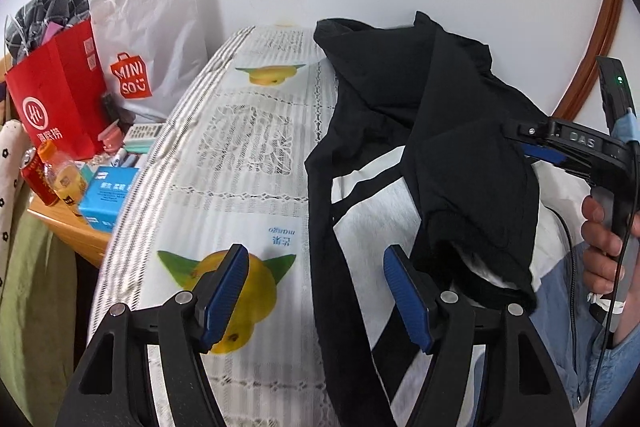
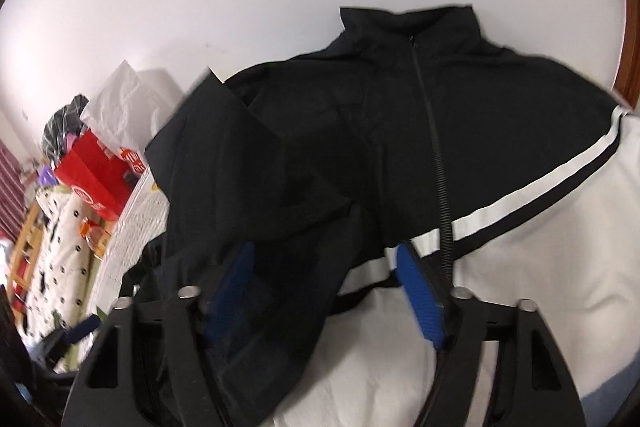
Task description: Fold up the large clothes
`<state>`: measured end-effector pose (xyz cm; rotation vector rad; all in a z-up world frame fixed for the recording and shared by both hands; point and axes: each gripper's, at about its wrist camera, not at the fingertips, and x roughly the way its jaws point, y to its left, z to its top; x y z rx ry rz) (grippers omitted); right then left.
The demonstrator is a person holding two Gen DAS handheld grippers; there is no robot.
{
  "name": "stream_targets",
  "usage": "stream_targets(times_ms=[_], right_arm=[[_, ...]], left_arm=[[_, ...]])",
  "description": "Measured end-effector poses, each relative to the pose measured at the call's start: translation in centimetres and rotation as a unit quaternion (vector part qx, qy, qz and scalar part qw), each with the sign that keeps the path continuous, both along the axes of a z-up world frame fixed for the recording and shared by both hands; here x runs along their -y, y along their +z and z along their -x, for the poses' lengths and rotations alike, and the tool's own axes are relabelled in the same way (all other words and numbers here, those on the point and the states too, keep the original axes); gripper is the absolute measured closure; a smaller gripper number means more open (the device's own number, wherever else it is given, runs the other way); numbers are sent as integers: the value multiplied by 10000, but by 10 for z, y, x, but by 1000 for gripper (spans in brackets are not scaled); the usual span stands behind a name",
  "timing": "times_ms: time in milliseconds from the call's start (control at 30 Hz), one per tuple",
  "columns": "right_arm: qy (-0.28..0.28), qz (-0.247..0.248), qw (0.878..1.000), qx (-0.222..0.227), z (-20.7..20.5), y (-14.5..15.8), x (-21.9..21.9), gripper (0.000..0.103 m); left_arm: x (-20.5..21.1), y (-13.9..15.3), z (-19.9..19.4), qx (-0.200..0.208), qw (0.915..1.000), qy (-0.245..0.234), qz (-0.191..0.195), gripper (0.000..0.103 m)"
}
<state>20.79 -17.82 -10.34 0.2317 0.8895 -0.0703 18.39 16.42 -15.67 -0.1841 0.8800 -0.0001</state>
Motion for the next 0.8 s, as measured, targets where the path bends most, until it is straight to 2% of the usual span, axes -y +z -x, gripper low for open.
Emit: stream_targets(times_ms=[67, 100, 200, 300, 367, 467, 500, 533, 567, 600, 633, 700, 800], right_arm=[[22, 24, 10000, -83, -8, -6, -1, 91], [81, 23, 9999, -94, -9, -8, -2, 100], [153, -42, 9997, 163, -6, -1, 2, 103], [-142, 130, 9980, 600, 10, 19, 19, 103], [-251, 219, 9977, 586, 13, 26, 27, 102], [-26, 69, 9992, 398, 17, 26, 28, 97], [84, 69, 9994, 325, 18, 24, 24, 91], [238, 76, 9994, 224, 19, 21, 18, 71], [340, 81, 9993, 164, 19, 18, 14, 42], [464, 71, 9988, 114, 20, 14, 7, 31], [581, 45, 9982, 125, 22, 9, 0, 25], [687, -11, 9976, 69, 23, 1, -7, 25], [601, -242, 9976, -249, 10, -19, -11, 25]], left_arm=[[2, -4, -4, -69, 10000, 3, 4, 35], [3, -5, -6, -93, 10000, 2, -10, 35], [5, -9, -9, -206, 9998, 14, -46, 35], [5, -12, -10, -263, 9996, 29, -74, 35], [7, -12, -10, -246, 9996, 30, -126, 35], [7, -10, -9, -202, 9998, 39, -60, 35], [7, -9, -8, -189, 9998, 38, -36, 35], [6, -8, -7, -180, 9998, 53, -33, 35], [6, -8, -6, -167, 9998, 71, -27, 35], [5, -8, -5, -168, 9998, 76, -16, 35], [4, -9, -4, -191, 9998, 74, -16, 35], [3, -11, -4, -237, 9997, 92, -26, 34], [3, -13, -5, -275, 9996, 89, 31, 34]])
